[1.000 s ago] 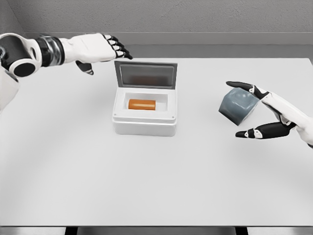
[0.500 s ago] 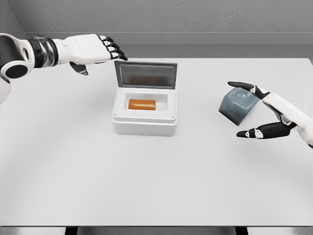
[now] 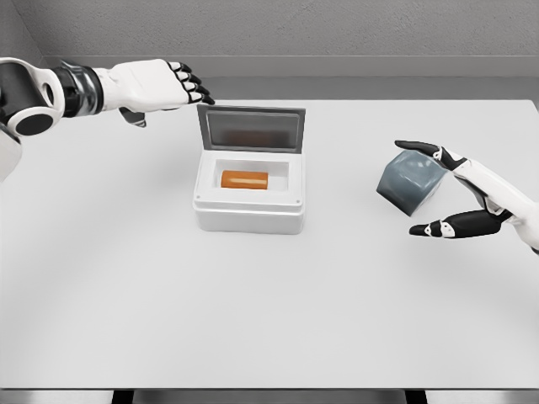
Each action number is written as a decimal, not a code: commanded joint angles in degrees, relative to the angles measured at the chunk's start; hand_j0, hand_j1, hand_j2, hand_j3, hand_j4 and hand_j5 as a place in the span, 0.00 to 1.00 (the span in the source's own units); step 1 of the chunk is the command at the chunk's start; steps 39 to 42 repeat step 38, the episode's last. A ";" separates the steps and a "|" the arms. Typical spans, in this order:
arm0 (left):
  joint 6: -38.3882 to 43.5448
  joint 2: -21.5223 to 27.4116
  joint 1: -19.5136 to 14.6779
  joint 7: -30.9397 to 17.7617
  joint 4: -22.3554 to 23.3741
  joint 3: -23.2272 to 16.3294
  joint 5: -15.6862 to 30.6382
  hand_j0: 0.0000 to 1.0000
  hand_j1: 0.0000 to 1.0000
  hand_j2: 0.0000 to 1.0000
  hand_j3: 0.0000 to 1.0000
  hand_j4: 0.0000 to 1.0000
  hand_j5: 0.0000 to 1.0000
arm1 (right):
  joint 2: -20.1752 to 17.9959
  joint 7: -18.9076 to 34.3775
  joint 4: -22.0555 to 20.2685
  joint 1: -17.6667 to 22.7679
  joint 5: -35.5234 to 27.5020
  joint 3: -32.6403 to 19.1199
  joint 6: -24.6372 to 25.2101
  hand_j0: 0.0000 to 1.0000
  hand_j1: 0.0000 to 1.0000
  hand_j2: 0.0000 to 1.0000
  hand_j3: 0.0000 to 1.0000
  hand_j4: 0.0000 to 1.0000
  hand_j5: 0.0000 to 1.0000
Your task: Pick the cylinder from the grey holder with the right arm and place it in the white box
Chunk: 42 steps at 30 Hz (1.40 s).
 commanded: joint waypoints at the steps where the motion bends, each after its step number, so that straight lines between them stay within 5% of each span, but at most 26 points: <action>1: 0.14 0.09 0.00 0.03 -0.26 0.12 1.30 1.00 1.00 1.00 1.00 1.00 1.00 | -0.06 -0.02 0.30 0.00 -0.47 -0.01 0.13 1.00 1.00 1.00 1.00 1.00 1.00; 17: 0.14 2.29 0.53 0.03 -2.45 -1.11 0.16 1.00 1.00 1.00 1.00 1.00 1.00 | -0.06 -0.02 0.39 0.00 -0.47 -0.01 0.13 1.00 1.00 1.00 1.00 1.00 1.00; 23: 0.14 5.89 1.32 0.03 -7.90 -0.67 0.34 1.00 1.00 1.00 1.00 1.00 1.00 | -0.06 -0.02 0.39 0.00 -0.47 -0.01 0.13 1.00 1.00 1.00 1.00 1.00 1.00; 29: 0.14 9.93 4.75 0.03 -5.88 1.35 10.35 1.00 1.00 1.00 1.00 1.00 1.00 | -0.06 -0.02 0.39 0.00 -0.47 -0.01 0.13 1.00 1.00 1.00 1.00 1.00 1.00; 33: 0.14 12.84 8.26 0.03 -5.88 1.35 10.88 1.00 1.00 1.00 1.00 1.00 1.00 | -0.06 -0.02 0.39 0.00 -0.47 -0.01 0.13 1.00 1.00 1.00 1.00 1.00 1.00; 42: 0.14 13.45 8.70 0.03 -6.06 1.35 10.79 1.00 1.00 1.00 1.00 1.00 1.00 | -0.06 -0.02 0.39 0.00 -0.47 -0.01 0.13 1.00 1.00 1.00 1.00 1.00 1.00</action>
